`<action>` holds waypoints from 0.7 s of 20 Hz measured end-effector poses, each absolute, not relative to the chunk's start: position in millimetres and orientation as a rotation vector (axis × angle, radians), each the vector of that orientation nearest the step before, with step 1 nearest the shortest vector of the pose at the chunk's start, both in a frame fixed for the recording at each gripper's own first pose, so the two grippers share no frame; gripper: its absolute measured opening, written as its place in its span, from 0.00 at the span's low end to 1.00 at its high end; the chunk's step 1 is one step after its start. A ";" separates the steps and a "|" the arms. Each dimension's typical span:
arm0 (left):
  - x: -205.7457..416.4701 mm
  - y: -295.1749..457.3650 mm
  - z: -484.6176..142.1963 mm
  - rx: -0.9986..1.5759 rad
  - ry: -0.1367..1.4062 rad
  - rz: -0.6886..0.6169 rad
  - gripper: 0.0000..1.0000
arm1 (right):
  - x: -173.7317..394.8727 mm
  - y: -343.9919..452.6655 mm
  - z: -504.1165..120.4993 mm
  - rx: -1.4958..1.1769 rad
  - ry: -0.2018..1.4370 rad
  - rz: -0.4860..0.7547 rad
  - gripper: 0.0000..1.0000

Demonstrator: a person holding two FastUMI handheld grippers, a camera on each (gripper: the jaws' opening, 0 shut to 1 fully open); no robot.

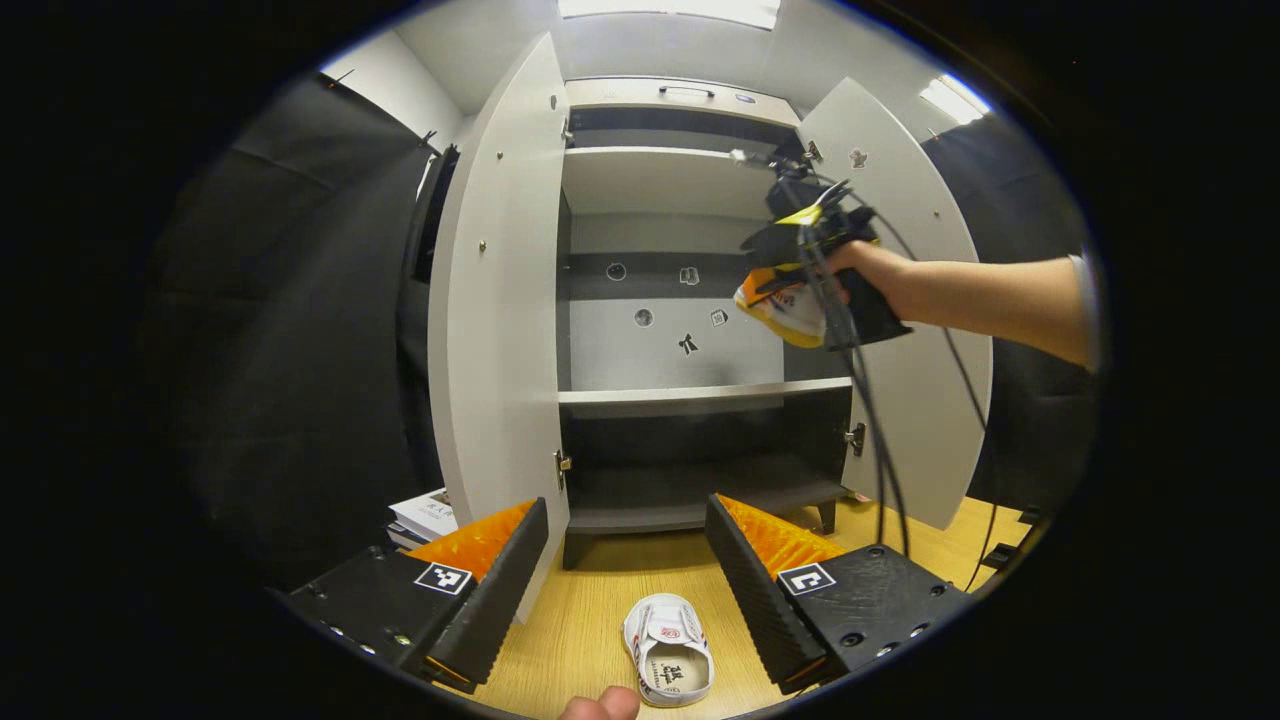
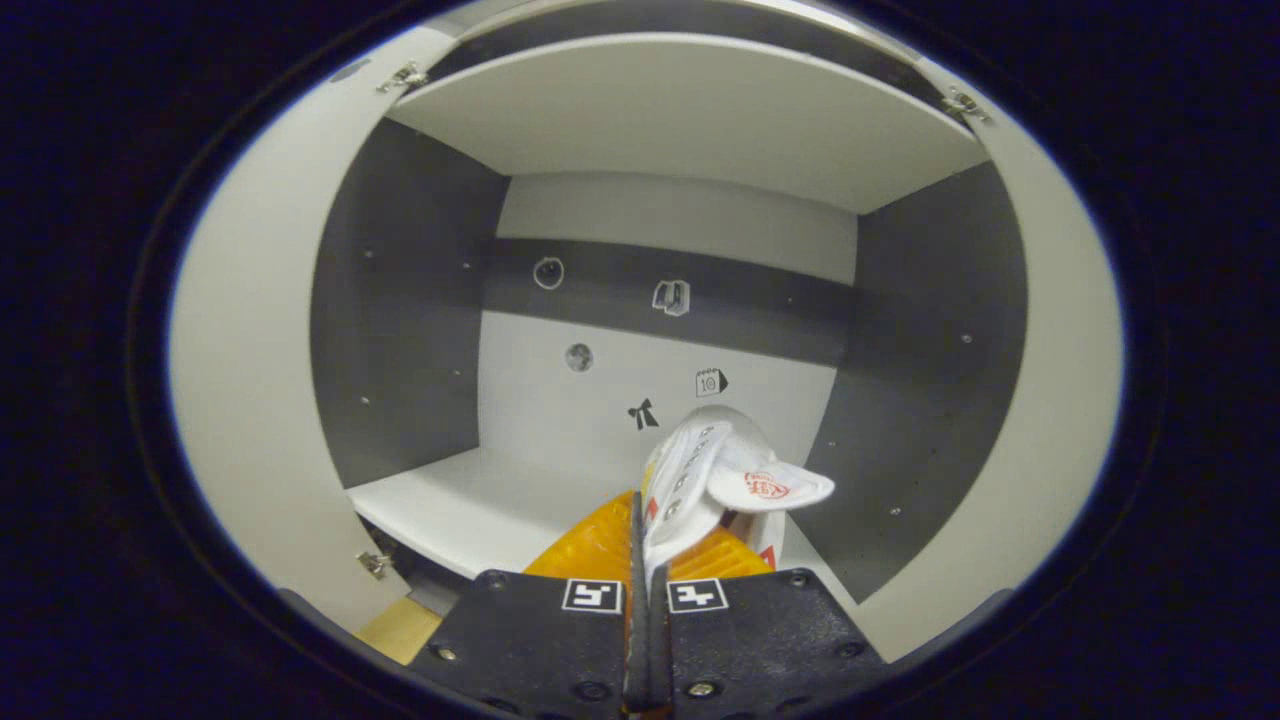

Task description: Grab one shoe with the right hand and put it into the shoe cabinet, grab the other shoe with the left hand and put it into the shoe cabinet; then close the right door with the right hand and the left door with the left hand.

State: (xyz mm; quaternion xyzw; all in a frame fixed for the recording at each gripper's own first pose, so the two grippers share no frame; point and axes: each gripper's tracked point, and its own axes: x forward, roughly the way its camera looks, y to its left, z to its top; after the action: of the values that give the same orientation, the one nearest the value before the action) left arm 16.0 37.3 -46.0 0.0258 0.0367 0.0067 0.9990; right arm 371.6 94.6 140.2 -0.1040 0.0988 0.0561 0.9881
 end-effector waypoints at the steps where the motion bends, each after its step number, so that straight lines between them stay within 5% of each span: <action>1: 15.0 37.3 -45.4 0.051 0.073 0.015 0.95 | 391.5 94.2 128.9 -0.211 0.241 0.097 0.04; 14: 20.5 45.1 -61.9 0.065 0.108 0.010 0.96 | 454.4 102.5 50.7 -0.237 0.595 0.089 0.08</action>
State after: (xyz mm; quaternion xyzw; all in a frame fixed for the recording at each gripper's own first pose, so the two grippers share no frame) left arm 20.5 45.1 -61.9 0.0323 0.0542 0.0049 0.9980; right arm 454.4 102.5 50.7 -0.1162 0.2926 0.0436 0.9482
